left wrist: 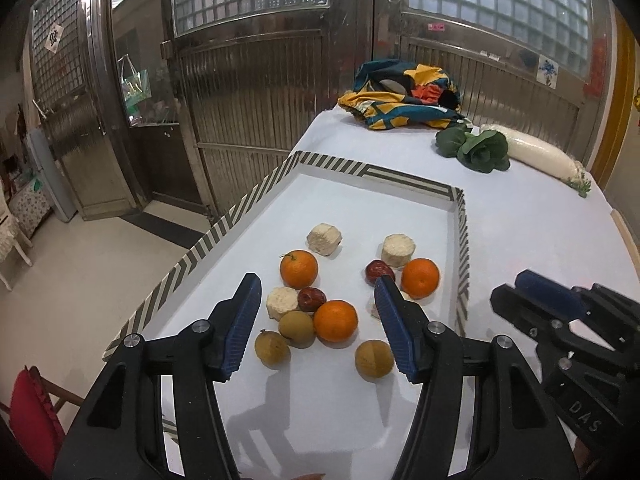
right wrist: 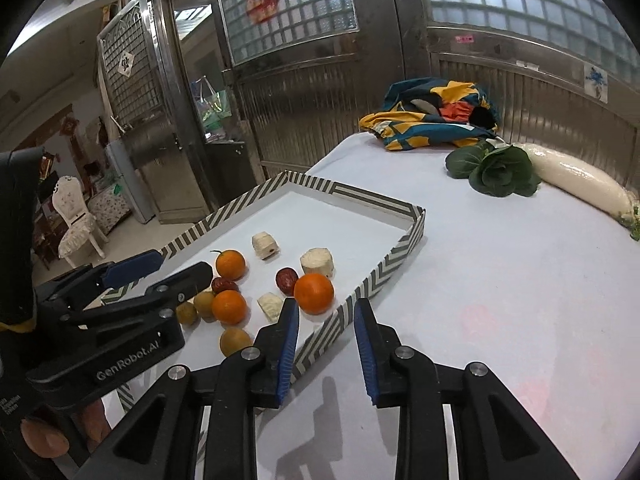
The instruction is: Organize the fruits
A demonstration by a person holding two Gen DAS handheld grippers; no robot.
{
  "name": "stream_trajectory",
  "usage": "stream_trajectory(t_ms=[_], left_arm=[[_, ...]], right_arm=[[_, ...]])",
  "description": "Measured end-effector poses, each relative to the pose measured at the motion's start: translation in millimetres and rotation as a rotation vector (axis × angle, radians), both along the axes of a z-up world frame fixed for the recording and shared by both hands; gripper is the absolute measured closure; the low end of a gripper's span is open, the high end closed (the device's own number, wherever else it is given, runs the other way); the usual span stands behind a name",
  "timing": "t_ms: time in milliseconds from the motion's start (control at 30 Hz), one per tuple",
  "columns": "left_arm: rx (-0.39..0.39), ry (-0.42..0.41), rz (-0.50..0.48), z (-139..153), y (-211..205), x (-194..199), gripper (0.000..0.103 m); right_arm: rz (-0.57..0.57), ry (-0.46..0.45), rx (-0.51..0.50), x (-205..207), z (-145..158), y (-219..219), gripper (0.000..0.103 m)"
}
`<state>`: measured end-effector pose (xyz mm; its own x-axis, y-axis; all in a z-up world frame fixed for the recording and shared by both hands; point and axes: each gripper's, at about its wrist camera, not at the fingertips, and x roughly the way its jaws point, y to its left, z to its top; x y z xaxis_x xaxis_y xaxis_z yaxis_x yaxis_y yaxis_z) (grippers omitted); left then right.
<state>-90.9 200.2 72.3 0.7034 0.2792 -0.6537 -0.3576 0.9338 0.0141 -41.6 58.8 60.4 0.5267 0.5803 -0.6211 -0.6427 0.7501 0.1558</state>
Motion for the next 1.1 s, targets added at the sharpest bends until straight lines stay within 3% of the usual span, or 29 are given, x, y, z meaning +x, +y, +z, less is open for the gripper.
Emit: stream_trajectory(t_ms=[1100], left_arm=[[0.021, -0.001, -0.012, 1.8, -10.6, -1.7, 0.044]], right_arm=[[0.015, 0.008, -0.007, -2.0, -6.2, -1.2, 0.074]])
